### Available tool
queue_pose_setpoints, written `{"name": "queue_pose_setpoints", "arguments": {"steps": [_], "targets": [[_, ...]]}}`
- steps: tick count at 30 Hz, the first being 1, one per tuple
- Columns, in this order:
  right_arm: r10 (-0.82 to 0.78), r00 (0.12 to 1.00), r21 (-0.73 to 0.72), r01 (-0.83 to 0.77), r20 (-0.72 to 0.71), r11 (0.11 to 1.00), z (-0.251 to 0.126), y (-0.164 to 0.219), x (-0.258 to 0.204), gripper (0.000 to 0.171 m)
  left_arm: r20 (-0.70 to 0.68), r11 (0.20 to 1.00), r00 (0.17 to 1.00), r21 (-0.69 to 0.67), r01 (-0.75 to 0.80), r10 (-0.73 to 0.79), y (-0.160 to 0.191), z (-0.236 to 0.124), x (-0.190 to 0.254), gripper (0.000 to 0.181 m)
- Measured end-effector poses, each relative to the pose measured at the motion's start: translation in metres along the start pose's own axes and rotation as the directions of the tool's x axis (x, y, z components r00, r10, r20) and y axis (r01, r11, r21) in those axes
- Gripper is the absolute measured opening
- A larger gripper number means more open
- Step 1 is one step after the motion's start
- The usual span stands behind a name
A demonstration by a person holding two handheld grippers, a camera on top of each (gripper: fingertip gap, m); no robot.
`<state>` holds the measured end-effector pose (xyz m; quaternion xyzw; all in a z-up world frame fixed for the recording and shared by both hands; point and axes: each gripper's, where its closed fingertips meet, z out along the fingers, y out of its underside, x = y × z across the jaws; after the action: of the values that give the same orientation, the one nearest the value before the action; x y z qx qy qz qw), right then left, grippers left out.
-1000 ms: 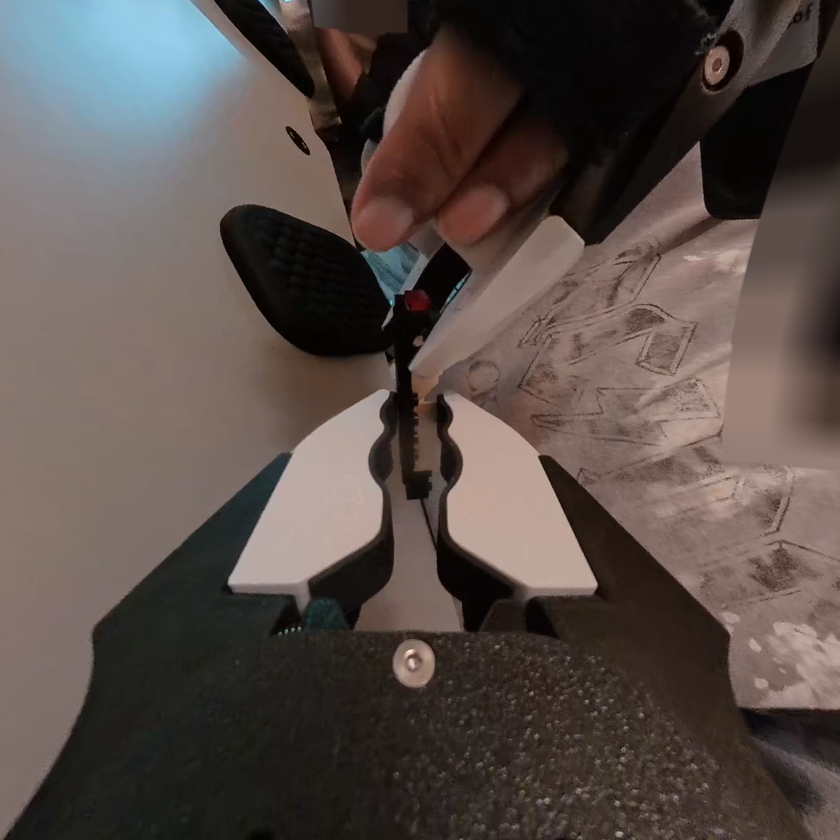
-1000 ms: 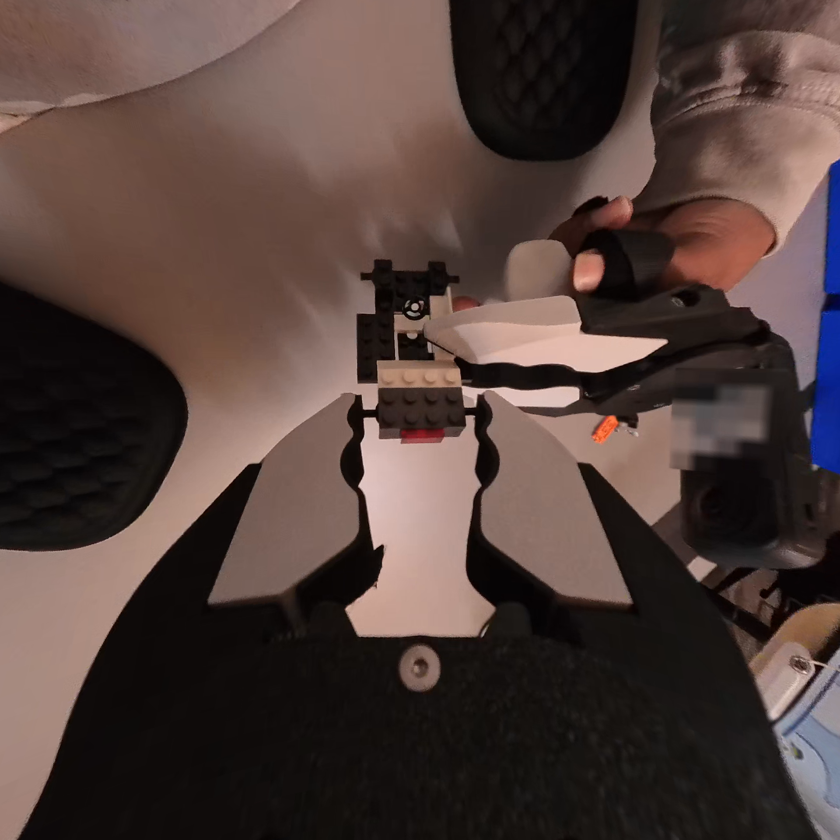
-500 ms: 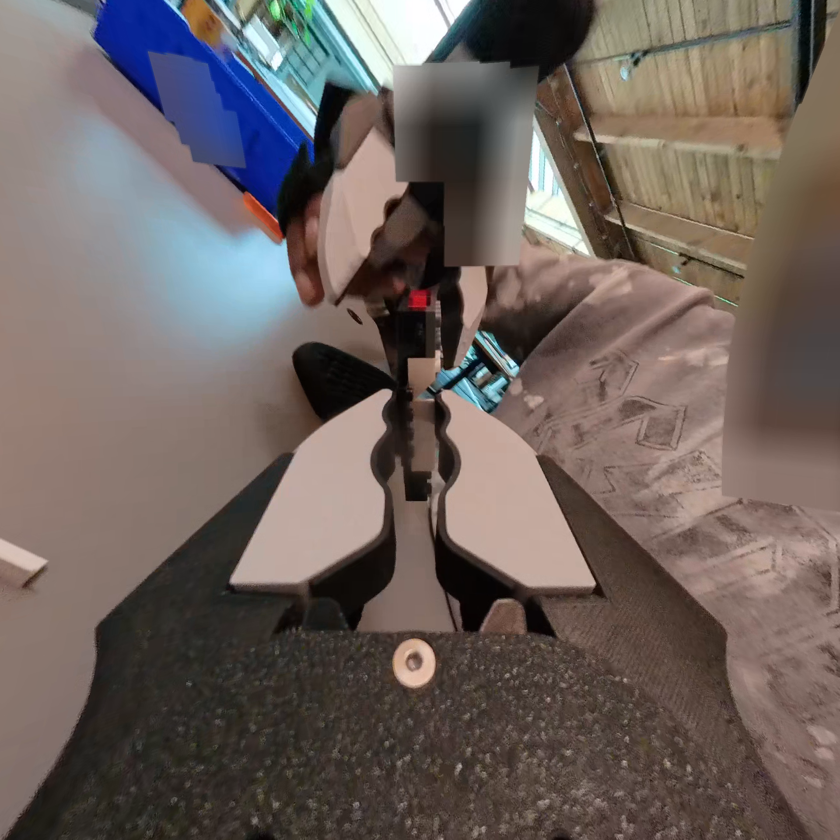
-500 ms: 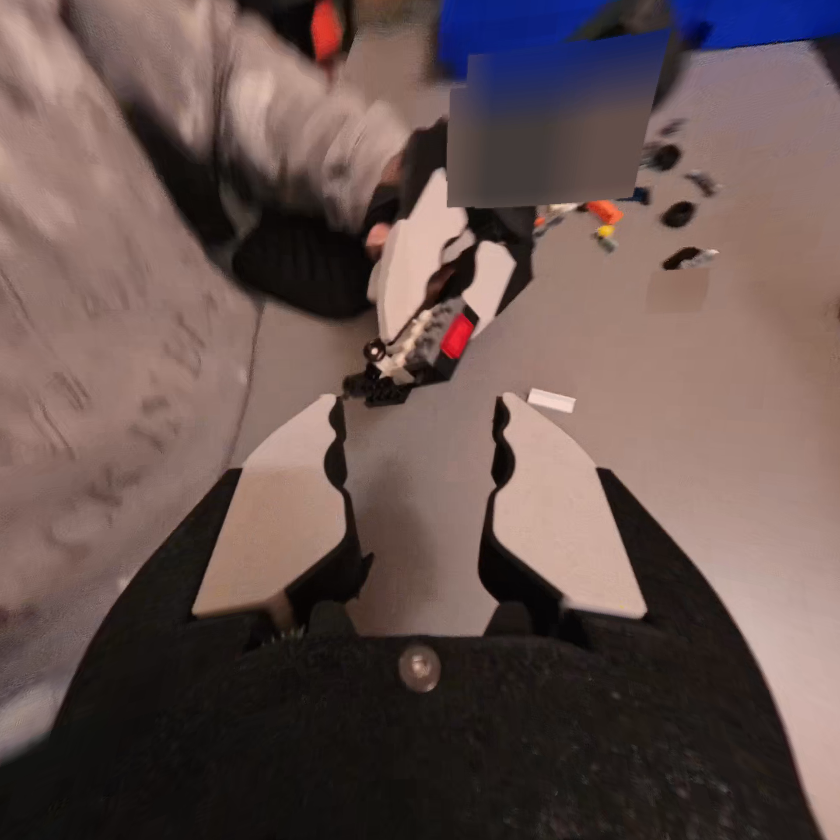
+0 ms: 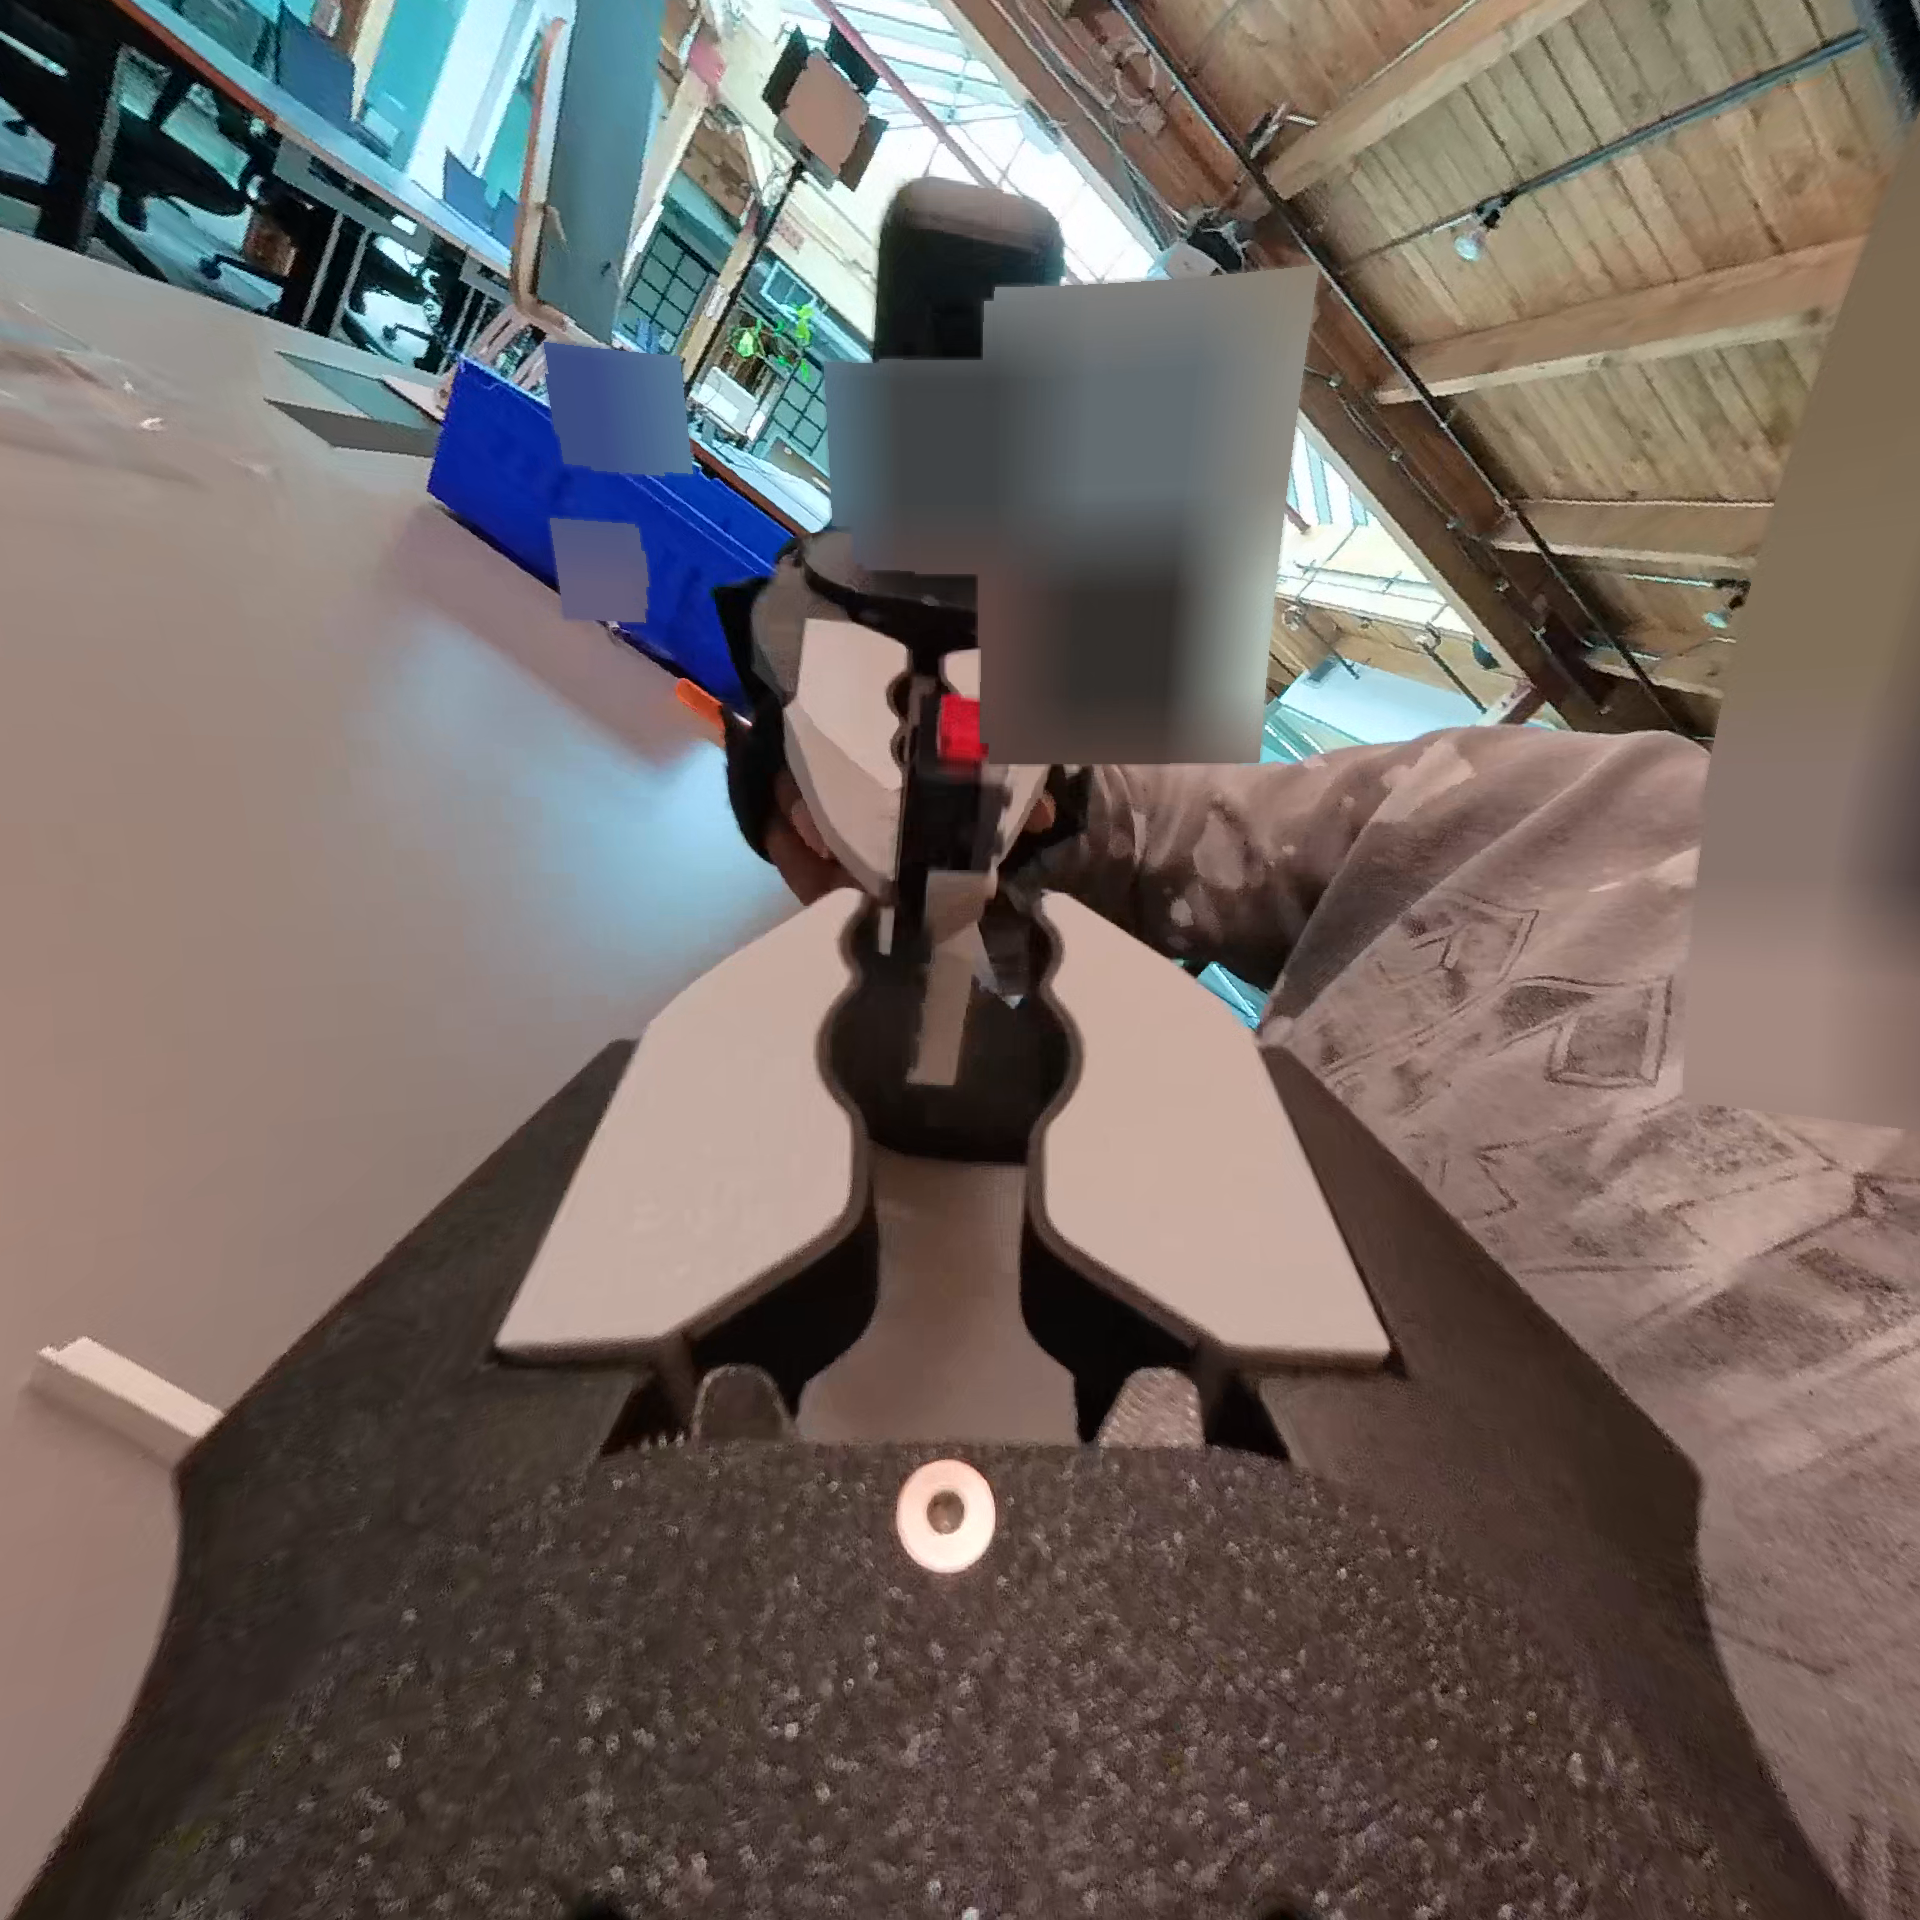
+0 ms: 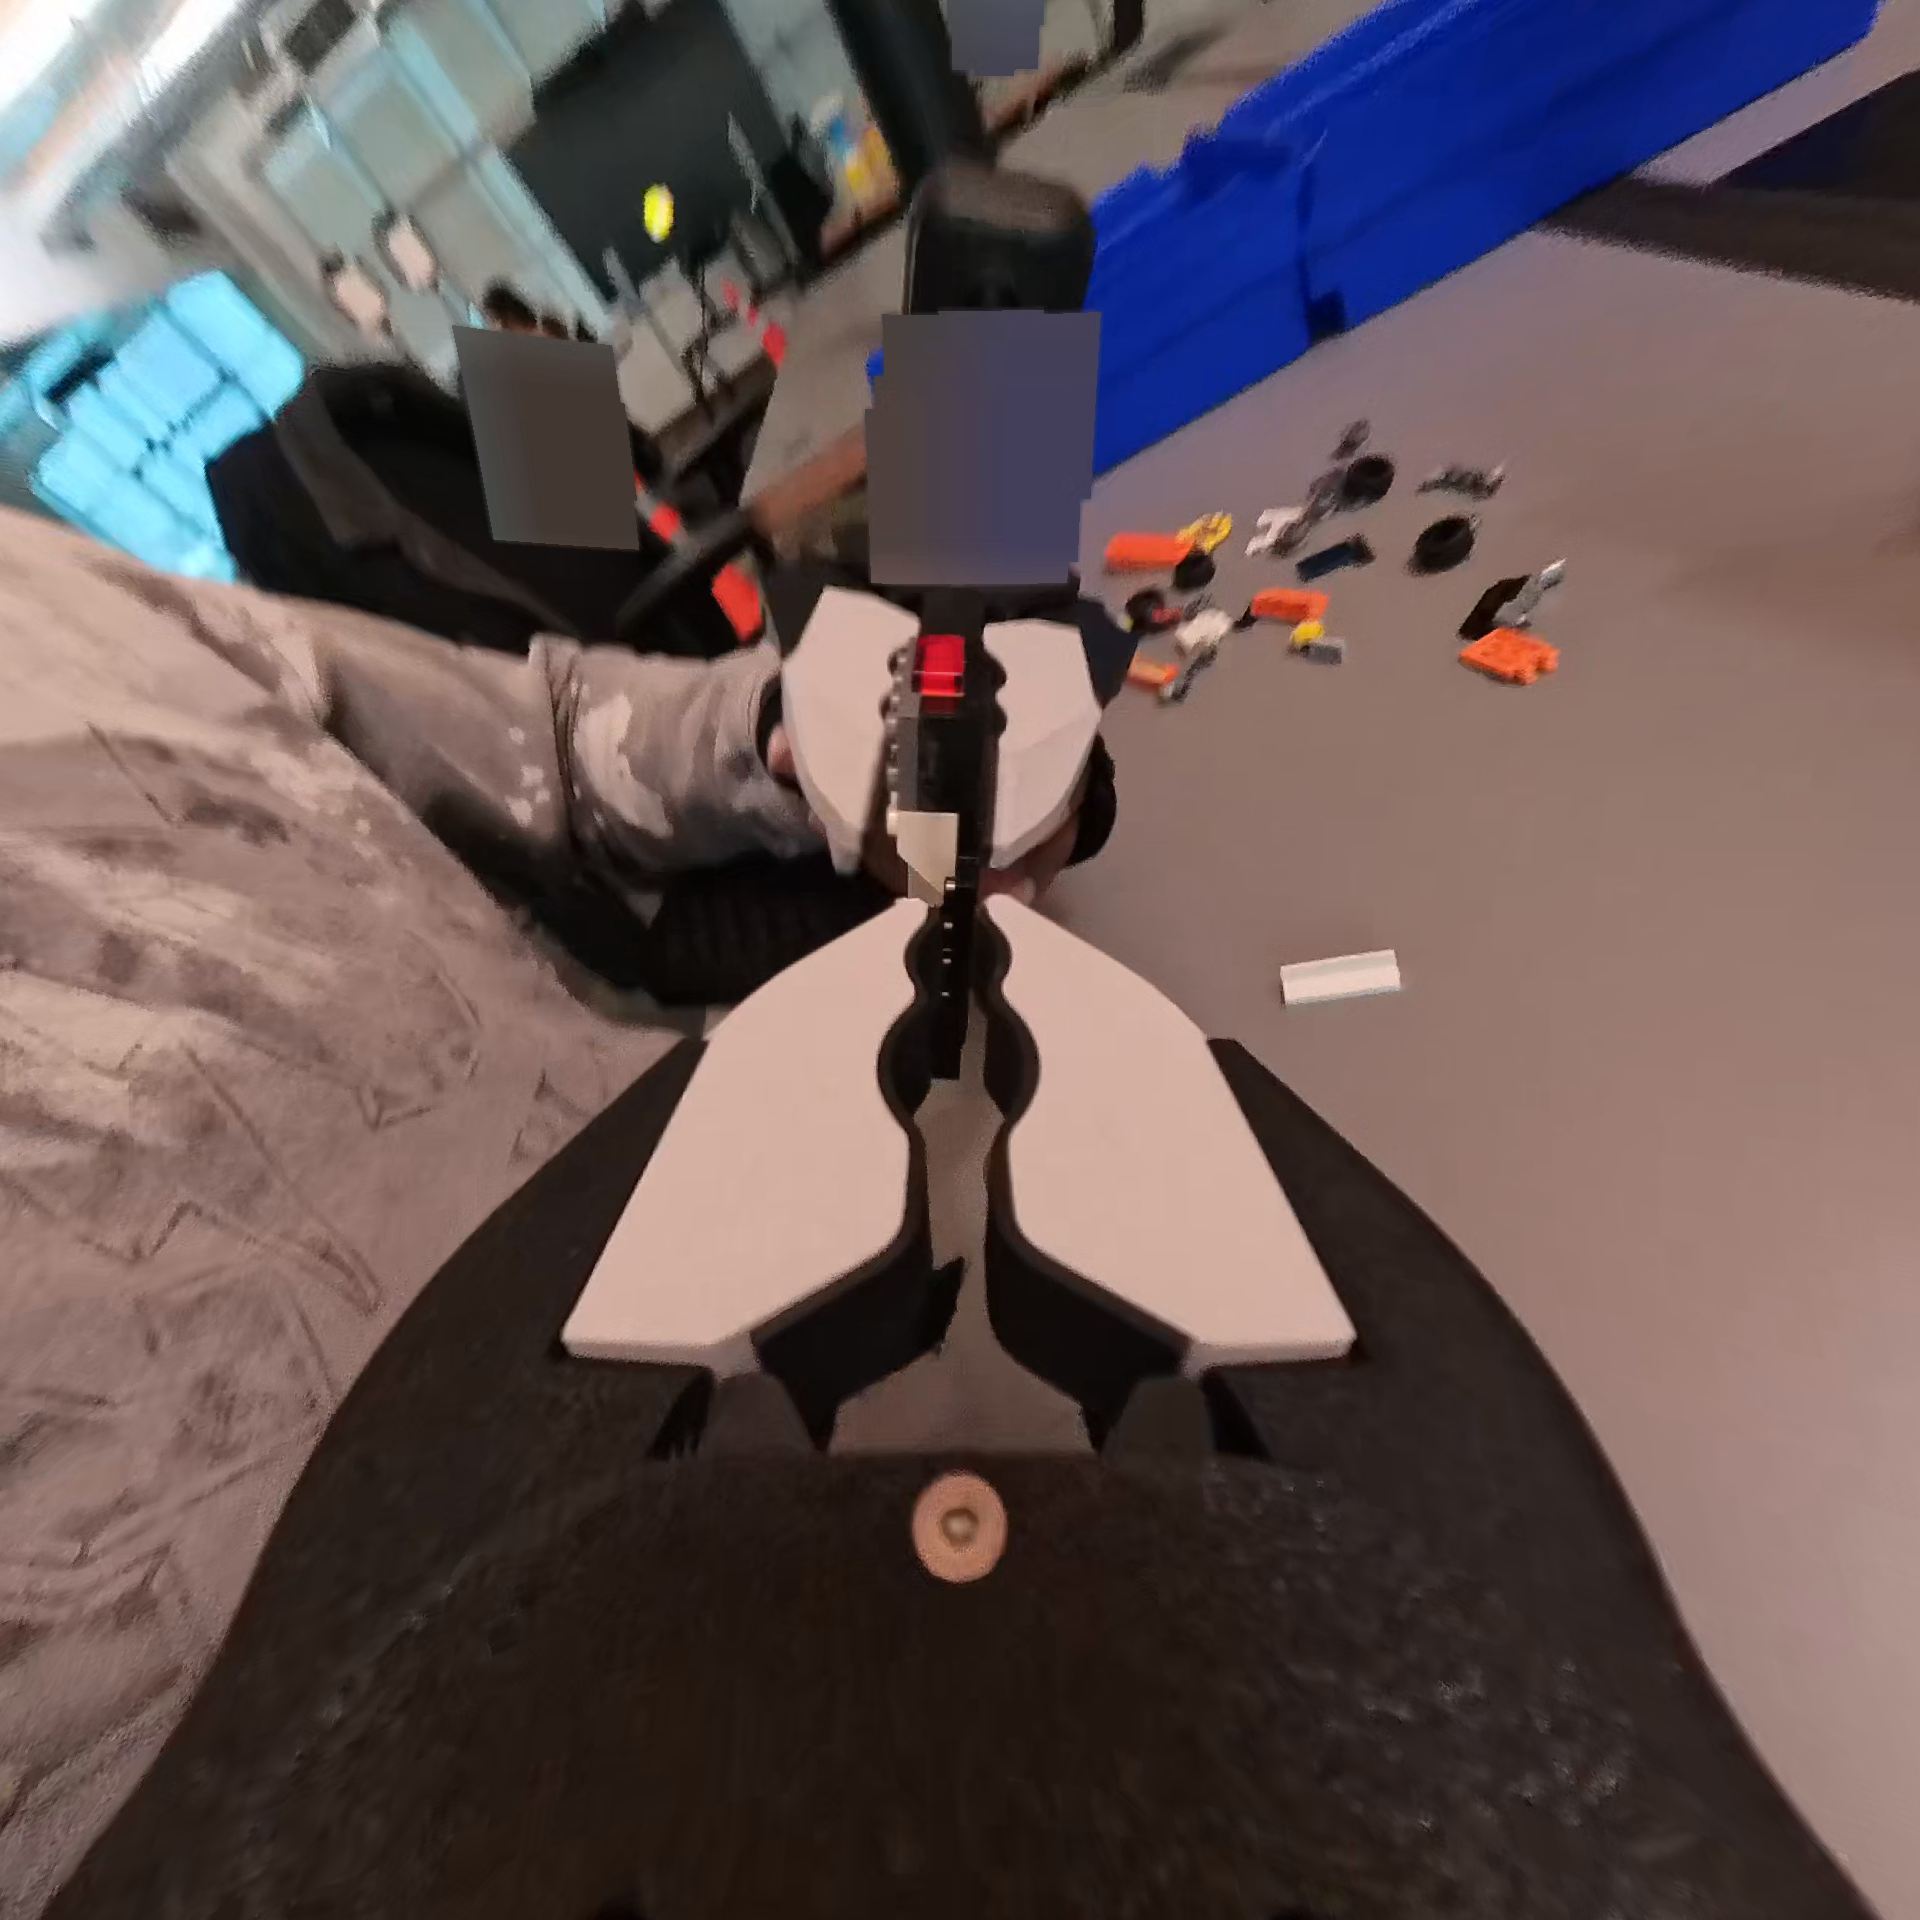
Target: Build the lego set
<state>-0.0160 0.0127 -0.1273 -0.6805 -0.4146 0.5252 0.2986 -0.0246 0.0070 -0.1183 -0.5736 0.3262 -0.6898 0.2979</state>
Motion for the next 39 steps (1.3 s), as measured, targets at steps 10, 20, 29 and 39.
{"name": "queue_pose_setpoints", "arguments": {"steps": [10,20,29,39], "targets": [[-0.043,0.994,-0.631,0.098,0.102,0.77,-0.001,0.026,0.009,0.005,0.155,0.946,0.965,-0.282,-0.161,0.211,0.023,0.006,-0.018,0.017],[-0.286,0.95,-0.308,0.236,-0.127,0.922,0.0,-0.007,0.049,0.021,0.43,0.986,0.903,0.159,-0.055,-0.019,-0.032,-0.066,-0.042,0.017],[-0.671,0.733,-0.559,0.514,-0.108,0.651,0.043,0.063,0.107,0.015,0.528,0.958,0.828,0.284,0.037,-0.189,-0.026,-0.099,-0.08,0.017],[-0.683,0.518,-0.613,0.779,0.515,0.129,0.074,0.048,0.11,0.016,0.623,0.947,0.736,0.312,0.076,-0.264,-0.01,-0.12,-0.105,0.017]]}}
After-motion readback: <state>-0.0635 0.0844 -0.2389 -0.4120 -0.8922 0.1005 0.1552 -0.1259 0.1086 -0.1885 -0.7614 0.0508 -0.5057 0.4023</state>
